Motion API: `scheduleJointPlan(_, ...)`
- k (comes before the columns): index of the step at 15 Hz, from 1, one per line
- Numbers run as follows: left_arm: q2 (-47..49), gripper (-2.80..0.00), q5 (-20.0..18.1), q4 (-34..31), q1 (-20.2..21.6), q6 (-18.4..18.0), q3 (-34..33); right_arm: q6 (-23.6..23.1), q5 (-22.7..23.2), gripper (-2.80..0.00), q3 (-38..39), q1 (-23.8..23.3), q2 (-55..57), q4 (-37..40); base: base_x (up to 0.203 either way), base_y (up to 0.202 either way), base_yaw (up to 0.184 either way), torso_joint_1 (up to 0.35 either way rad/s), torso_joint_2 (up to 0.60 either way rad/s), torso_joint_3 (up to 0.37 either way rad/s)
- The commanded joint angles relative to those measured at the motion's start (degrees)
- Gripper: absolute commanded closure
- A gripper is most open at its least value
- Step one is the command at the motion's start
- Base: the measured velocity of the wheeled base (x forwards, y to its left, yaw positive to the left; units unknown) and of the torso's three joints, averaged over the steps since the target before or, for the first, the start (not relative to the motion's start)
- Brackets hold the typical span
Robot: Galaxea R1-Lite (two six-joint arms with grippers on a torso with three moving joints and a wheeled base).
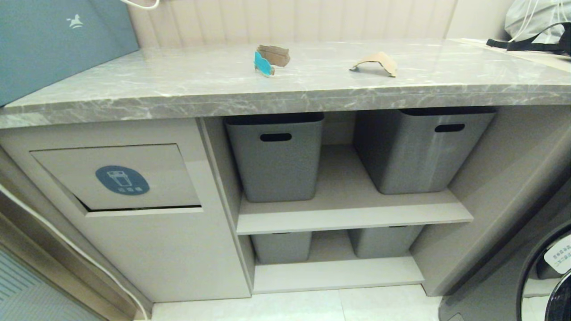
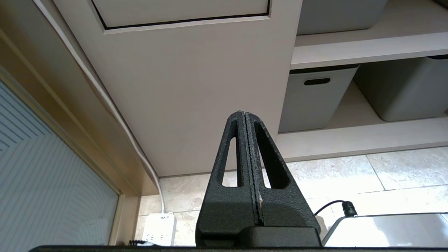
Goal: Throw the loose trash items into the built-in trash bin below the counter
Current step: Pick up the garbage
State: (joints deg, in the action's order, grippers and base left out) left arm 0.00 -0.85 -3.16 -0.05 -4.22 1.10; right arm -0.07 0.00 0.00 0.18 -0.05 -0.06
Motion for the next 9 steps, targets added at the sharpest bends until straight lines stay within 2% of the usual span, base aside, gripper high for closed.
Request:
scheduleJointPlan(1,0.09,0.0,-0.03,-0.05,-0.03,0.0,-0.01,-0.01,0.09,0.0,0.0,-0.01,-0.04,-0.03,0.0,0.0,0.0,0.0,0.0,0.0)
scheduleJointPlan(9,0.09,0.0,-0.03,-0.13,-0.03,0.0,0.05,-0.1,0.09,0.0,0.0,-0.01,-0.04,0.06,0.0,0.0,0.0,0.006,-0.02,-0.015)
